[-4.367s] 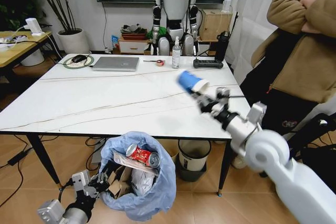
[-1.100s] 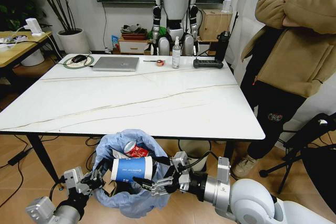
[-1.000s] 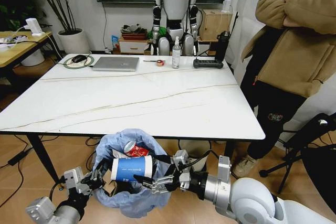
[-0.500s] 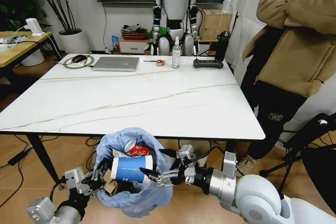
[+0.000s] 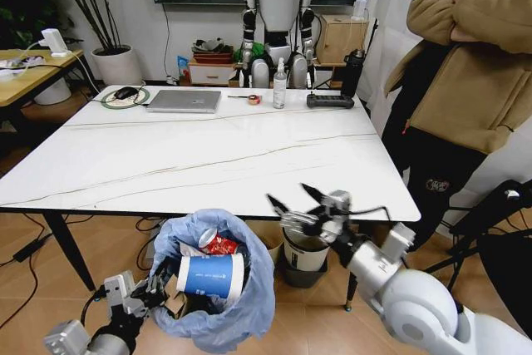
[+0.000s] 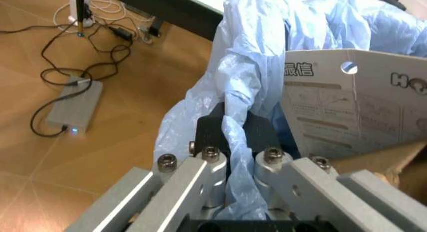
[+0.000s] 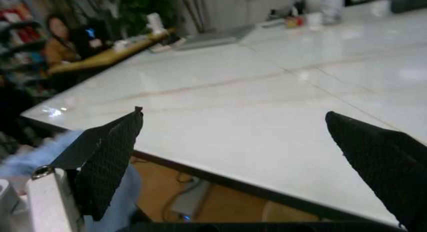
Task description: Pick up the trash bin and place the trash from the table into it.
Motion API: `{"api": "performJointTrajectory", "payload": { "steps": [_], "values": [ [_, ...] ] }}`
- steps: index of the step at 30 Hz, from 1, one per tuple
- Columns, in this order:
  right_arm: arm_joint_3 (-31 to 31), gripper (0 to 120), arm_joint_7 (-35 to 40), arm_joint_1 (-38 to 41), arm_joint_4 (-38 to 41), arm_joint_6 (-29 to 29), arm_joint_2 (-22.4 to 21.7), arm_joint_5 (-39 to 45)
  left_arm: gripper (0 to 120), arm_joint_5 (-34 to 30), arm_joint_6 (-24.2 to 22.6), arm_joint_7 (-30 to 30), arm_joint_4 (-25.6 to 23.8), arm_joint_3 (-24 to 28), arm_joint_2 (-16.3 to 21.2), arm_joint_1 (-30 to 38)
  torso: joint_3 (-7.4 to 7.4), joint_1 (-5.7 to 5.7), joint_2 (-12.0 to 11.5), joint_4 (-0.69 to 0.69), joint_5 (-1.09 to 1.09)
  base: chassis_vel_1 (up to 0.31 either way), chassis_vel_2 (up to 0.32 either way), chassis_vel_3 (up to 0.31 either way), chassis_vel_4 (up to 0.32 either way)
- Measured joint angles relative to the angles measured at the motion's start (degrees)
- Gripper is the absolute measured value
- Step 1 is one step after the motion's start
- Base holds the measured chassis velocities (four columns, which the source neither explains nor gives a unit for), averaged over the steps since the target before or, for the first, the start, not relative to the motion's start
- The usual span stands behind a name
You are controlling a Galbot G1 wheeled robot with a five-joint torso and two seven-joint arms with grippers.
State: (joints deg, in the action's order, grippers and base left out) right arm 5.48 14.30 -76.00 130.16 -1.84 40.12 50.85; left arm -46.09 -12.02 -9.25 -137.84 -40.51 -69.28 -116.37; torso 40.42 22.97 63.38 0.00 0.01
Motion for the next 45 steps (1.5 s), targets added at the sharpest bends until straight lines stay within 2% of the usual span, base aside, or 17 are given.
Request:
{"api": "performJointTrajectory", "payload": {
  "steps": [5,6,11,13,15,19,21,22,25,45],
  "values": [
    [14.73,100,-1.24,-15.14,-1.16,0.68,5.7,-5.81,0,-0.68,0.07,-0.05,1.4,0.13,2.62,0.72,0.0,0.0,0.0,-0.01,0.0,0.0,0.0,0.0,0.0],
    [14.73,100,-1.24,-15.14,-1.16,0.68,5.7,-5.81,0,-0.68,0.07,-0.05,1.4,0.13,2.62,0.72,0.0,0.0,0.0,-0.01,0.0,0.0,0.0,0.0,0.0],
    [23.93,100,-5.38,-24.31,-1.8,4.67,12.23,-12.09,0,-1.04,0.08,-0.01,2.56,1.11,5.78,2.61,0.0,0.0,0.0,-0.01,-0.01,0.0,0.0,0.0,0.0],
    [24.93,100,-5.82,-25.16,-1.72,4.83,13.14,-12.87,0,-1.04,0.06,0.0,2.76,1.29,6.14,2.83,0.0,0.0,0.0,-0.02,-0.01,0.0,0.0,0.0,0.0],
    [27.66,100,-7.5,-27.27,-1.5,5.76,15.82,-15.05,0,-0.96,0.03,0.24,3.26,1.63,7.23,3.38,0.0,0.0,0.0,0.0,-0.01,0.0,0.0,0.0,0.0],
    [32.75,100,-10.97,-29.27,-1.09,8.5,23.06,-19.8,0,-1.2,-0.03,0.5,3.92,1.66,8.86,4.71,0.0,0.0,0.0,-0.01,0.0,0.0,0.0,0.0,0.0],
    [32.97,100,-11.07,-29.37,-1.03,8.57,23.51,-19.89,0,-1.21,-0.03,0.51,3.97,1.66,8.9,4.75,0.0,0.0,0.0,-0.01,0.0,0.0,0.0,0.0,0.0],
    [34.61,100,-11.81,-30.19,-0.44,8.97,27.38,-20.36,0,-1.21,0.01,0.79,4.42,1.79,9.31,4.94,0.0,0.0,0.0,-0.01,-0.01,0.0,0.0,0.0,0.0],
    [36.44,100,-13.05,-31.25,-0.25,9.65,30.71,-21.74,0,-0.83,0.43,0.99,4.66,2.22,10.39,4.97,0.0,0.0,0.0,-0.01,-0.02,0.0,0.0,0.0,0.0],
    [36.3,100,-13.44,-31.05,-0.33,9.85,30.89,-22.02,0,-0.02,2.94,0.84,5.42,4.34,11.73,5.87,0.01,0.0,0.0,0.0,0.0,0.0,0.0,0.0,0.0]
  ]
}}
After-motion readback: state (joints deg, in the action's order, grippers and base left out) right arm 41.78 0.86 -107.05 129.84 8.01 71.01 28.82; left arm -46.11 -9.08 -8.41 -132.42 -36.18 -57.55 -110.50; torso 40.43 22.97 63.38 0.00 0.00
